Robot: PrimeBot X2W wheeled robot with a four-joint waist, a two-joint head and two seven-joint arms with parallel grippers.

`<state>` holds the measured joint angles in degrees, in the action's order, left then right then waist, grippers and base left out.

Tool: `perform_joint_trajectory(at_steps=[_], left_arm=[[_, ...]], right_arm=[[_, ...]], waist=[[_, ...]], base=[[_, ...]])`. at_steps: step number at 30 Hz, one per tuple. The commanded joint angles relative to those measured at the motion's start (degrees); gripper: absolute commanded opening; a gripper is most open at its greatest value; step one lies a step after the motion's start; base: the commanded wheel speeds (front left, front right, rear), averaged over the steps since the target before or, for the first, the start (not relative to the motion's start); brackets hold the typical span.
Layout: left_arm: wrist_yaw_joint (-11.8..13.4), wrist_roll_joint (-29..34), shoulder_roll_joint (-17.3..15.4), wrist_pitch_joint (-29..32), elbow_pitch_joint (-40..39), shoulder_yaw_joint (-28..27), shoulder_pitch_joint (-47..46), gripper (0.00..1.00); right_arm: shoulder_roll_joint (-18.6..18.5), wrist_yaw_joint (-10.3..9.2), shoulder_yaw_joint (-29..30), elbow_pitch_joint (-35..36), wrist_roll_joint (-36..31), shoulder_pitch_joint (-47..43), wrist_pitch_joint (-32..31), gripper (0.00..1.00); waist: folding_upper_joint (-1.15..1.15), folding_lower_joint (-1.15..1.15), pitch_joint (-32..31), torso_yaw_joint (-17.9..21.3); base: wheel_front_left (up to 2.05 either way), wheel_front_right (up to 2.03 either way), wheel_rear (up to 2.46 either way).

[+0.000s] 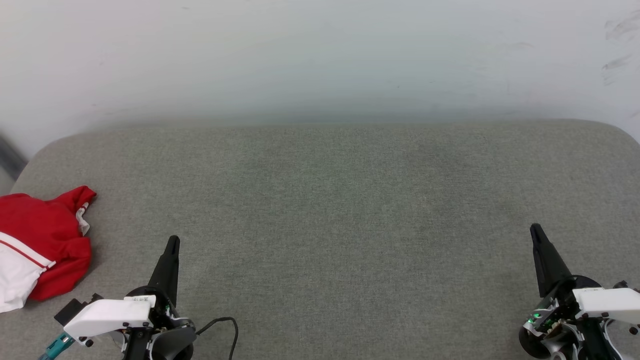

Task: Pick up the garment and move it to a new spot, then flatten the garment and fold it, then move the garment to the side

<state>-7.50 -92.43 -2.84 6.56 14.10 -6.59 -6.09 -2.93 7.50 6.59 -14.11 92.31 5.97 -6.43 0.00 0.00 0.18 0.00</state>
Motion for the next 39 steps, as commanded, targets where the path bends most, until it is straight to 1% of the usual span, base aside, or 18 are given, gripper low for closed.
perform_joint_trajectory(at_steps=[1, 39], left_arm=[[-0.20, 0.04, 0.11, 0.10, -0.05, -0.11, -0.33, 0.00], [-0.20, 0.04, 0.11, 0.10, -0.05, -0.10, -0.33, 0.00]], right_arm=[[0.15, -0.02, -0.06, -0.05, 0.21, 0.58, -0.12, 0.00], [0.15, -0.02, -0.06, -0.04, 0.21, 0.58, -0.12, 0.00]], waist=[[0.00, 0.00, 0.00, 0.00], [0.00, 0.00, 0.00, 0.00]], base=[[0.00, 0.00, 0.00], [0.00, 0.00, 0.00]])
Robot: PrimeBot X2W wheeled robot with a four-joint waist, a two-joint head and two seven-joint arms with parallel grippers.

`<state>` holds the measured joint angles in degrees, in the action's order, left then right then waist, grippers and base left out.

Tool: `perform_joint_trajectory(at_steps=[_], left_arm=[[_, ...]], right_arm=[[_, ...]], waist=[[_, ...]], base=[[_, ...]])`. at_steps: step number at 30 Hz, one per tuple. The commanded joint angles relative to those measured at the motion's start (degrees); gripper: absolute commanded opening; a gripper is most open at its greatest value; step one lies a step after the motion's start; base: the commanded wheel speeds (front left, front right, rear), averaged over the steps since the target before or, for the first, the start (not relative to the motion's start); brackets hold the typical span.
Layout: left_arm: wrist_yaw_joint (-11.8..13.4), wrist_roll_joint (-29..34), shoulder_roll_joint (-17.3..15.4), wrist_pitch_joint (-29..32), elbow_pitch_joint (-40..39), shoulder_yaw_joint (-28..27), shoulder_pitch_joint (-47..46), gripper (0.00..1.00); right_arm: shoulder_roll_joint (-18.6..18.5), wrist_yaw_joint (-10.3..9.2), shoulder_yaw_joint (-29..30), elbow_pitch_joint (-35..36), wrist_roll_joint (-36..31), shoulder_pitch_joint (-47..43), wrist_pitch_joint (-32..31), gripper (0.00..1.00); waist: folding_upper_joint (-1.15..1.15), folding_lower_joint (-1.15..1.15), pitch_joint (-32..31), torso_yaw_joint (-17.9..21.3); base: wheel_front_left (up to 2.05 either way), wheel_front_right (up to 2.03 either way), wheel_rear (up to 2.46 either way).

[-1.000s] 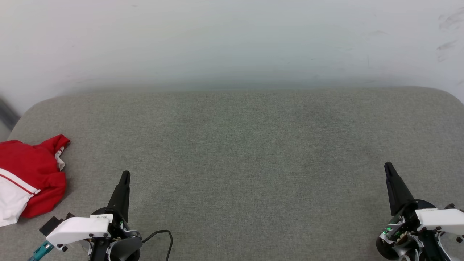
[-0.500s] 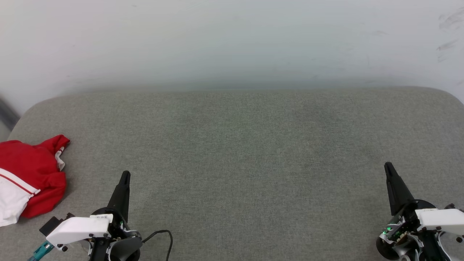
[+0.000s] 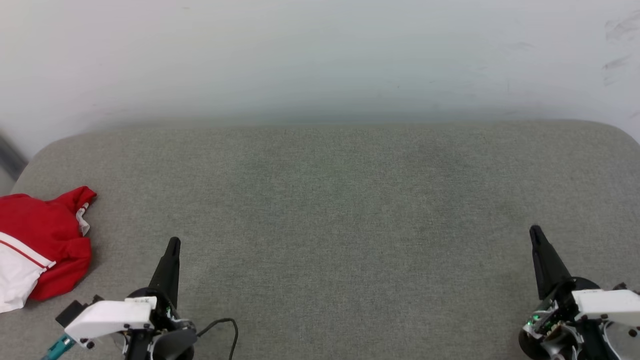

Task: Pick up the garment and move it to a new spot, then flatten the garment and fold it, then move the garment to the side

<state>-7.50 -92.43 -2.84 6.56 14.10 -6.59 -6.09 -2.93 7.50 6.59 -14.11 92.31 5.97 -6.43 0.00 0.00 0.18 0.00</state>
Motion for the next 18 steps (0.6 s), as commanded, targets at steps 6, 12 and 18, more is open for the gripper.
perform_joint_trajectory(at_steps=[6, 12, 18], left_arm=[[0.01, 0.01, 0.06, -1.04, 0.26, 1.38, 0.26, 1.00], [0.01, 0.56, 0.05, -2.84, -1.16, 3.55, -0.18, 1.00], [0.00, 2.37, 0.03, -4.46, -3.29, 4.84, -0.07, 1.00]], right_arm=[[0.03, -0.01, -0.35, 0.16, -0.11, -0.78, 0.83, 1.00], [0.02, -0.01, -1.18, 2.17, -0.61, -1.22, 2.44, 1.00], [-0.51, -0.01, -2.51, 4.17, -2.12, -1.51, 4.05, 1.00]], waist=[[0.00, 0.00, 0.03, 0.01], [0.00, 0.00, 0.06, 0.01], [0.00, 0.00, 0.07, -0.01]], base=[[0.00, 0.00, 0.00], [0.00, 0.00, 0.00], [0.00, 0.00, 0.00]])
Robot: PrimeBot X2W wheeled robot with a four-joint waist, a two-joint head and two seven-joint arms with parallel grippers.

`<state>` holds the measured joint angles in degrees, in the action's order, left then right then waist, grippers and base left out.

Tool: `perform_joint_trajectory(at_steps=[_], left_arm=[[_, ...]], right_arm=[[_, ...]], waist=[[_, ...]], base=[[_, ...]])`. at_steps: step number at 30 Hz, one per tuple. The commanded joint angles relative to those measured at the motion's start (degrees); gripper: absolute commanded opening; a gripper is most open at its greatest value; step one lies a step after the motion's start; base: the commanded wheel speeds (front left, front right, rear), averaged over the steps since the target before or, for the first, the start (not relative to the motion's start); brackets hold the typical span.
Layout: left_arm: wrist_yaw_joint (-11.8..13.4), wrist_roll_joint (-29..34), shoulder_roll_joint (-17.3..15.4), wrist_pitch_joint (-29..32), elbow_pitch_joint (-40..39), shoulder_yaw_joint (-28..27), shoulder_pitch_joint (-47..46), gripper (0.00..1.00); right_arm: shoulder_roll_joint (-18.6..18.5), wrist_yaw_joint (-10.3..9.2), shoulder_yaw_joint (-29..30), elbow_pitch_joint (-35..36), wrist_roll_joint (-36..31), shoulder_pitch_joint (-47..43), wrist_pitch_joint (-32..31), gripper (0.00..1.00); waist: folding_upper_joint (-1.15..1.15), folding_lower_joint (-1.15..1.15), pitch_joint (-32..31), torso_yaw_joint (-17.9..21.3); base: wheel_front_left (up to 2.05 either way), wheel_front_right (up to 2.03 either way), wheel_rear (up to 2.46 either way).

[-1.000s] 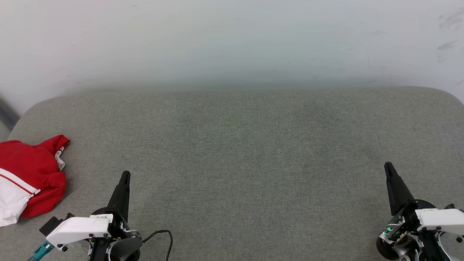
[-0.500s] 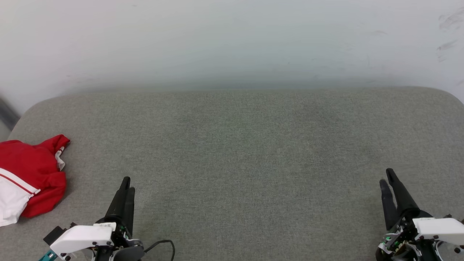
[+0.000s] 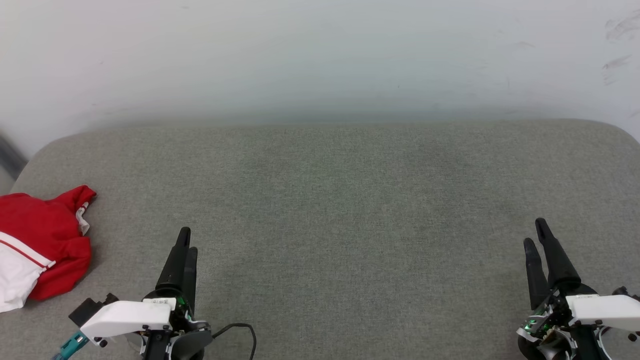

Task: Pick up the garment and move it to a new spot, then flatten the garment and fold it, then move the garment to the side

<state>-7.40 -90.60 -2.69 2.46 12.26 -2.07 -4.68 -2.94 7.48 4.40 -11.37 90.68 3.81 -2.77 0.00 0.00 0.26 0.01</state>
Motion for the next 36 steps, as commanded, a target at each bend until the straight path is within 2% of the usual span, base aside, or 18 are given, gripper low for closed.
perform_joint_trajectory(at_steps=[1, 10, 15, 22, 30, 36], left_arm=[[-0.10, 0.81, -0.12, -0.61, -1.84, 0.53, -1.44, 1.00], [-0.10, 4.92, -0.14, -2.80, -4.71, 2.26, -1.12, 1.00], [-0.11, 9.50, -0.15, -3.95, -5.30, 3.22, -1.18, 1.00], [-0.11, 18.77, -0.16, -5.42, -5.82, 4.42, -1.31, 1.00], [-0.12, 32.34, -0.19, -6.99, -6.33, 4.74, -1.52, 1.00], [-0.12, 39.84, -0.19, -8.08, -5.68, 5.08, -1.49, 1.00]], right_arm=[[-0.63, 0.01, -0.61, 1.76, -0.81, 0.61, 0.67, 1.00], [-2.08, 0.01, -3.05, 4.34, -4.83, 0.29, 3.12, 1.00], [-2.64, 0.01, -3.74, 5.41, -8.76, 0.05, 4.30, 1.00], [-3.15, 0.01, -4.16, 6.35, -18.40, -0.40, 5.77, 1.00], [-3.07, 0.02, -4.43, 7.03, -30.21, -0.74, 7.33, 1.00], [-2.65, 0.01, -4.39, 7.19, -37.90, -1.11, 6.70, 1.00]], waist=[[0.00, 0.00, -0.01, -0.03], [0.00, 0.00, -0.08, -0.19], [0.00, 0.00, -0.17, -0.33], [0.00, 0.00, -0.40, -0.48], [0.00, 0.00, -0.63, -0.53], [0.00, 0.00, -0.80, -0.60]], base=[[0.00, 0.00, 0.00], [0.00, 0.00, 0.00], [0.00, 0.00, 0.00], [0.00, 0.00, 0.00], [0.00, 0.00, 0.00], [0.00, 0.00, 0.00]])
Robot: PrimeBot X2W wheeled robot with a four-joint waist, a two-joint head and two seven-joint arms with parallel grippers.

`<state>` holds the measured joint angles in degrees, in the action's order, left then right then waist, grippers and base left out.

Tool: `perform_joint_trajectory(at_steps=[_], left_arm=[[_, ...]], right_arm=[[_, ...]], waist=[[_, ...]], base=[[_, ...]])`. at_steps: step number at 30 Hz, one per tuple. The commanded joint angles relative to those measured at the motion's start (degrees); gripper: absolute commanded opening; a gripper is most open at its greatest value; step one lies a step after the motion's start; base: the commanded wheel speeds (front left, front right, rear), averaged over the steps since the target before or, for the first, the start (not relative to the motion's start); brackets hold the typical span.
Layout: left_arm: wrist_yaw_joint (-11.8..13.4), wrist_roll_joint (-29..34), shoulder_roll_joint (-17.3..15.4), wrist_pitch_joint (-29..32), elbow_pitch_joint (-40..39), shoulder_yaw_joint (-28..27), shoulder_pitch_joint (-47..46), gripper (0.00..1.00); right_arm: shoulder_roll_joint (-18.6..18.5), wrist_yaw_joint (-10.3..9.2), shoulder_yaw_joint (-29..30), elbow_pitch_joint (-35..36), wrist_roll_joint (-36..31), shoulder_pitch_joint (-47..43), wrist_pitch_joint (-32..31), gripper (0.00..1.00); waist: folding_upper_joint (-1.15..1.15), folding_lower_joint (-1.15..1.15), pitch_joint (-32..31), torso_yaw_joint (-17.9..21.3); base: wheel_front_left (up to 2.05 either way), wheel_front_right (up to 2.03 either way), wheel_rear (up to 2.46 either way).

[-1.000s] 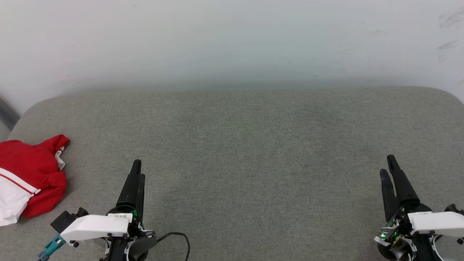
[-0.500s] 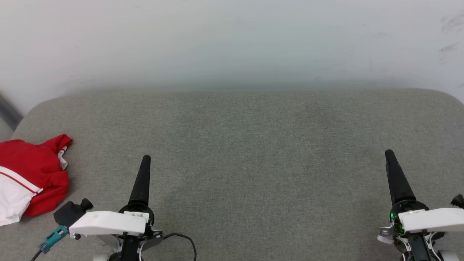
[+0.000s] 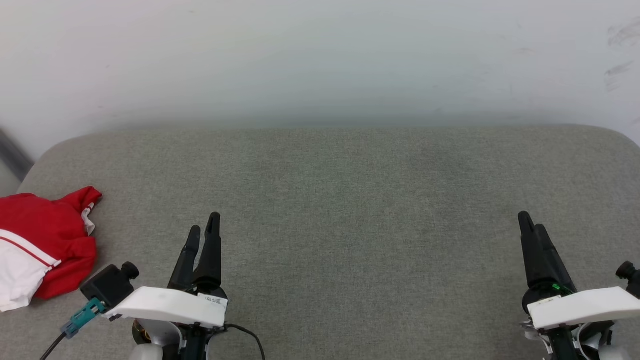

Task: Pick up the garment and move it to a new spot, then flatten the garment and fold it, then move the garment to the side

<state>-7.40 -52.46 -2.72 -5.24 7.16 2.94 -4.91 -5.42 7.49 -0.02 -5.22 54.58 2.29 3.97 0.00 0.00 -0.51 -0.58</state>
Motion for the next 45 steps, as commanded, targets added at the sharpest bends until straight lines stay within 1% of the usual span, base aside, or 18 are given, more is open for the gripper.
perform_joint_trajectory(at_steps=[1, 7, 17, 34, 45], left_arm=[[-0.12, 2.92, -0.15, -0.61, -0.35, 0.24, -1.25, 1.00], [0.01, 10.71, -0.16, -1.64, 0.87, 1.12, -1.53, 1.00], [1.95, 20.68, -0.17, -3.21, 2.12, 1.44, -2.03, 1.00], [4.17, 32.42, -0.54, -5.49, 4.38, 2.38, -2.82, 1.00], [5.51, 38.73, -0.81, -6.83, 6.02, 3.41, -3.23, 1.00]], right_arm=[[-0.07, 0.00, 0.18, 1.11, -3.13, 0.33, -0.22, 1.00], [0.26, 0.00, 0.81, 1.95, -11.46, -0.13, -0.84, 1.00], [1.14, 0.00, 1.57, 3.01, -22.41, -0.77, -2.37, 1.00], [1.65, 0.00, 0.98, 3.96, -34.32, -1.55, -1.80, 1.00], [1.96, 0.00, 1.14, 4.73, -41.35, -2.22, -1.91, 1.00]], waist=[[0.00, 0.00, -0.05, -0.04], [0.00, 0.00, -0.20, -0.12], [0.00, 0.00, -0.28, -0.20], [0.00, 0.00, -0.45, -0.54], [0.00, 0.00, -0.52, -0.66]], base=[[0.00, 0.00, 0.00], [0.00, 0.00, 0.00], [0.00, 0.00, 0.00], [0.00, 0.00, 0.00], [0.00, 0.00, 0.00]])
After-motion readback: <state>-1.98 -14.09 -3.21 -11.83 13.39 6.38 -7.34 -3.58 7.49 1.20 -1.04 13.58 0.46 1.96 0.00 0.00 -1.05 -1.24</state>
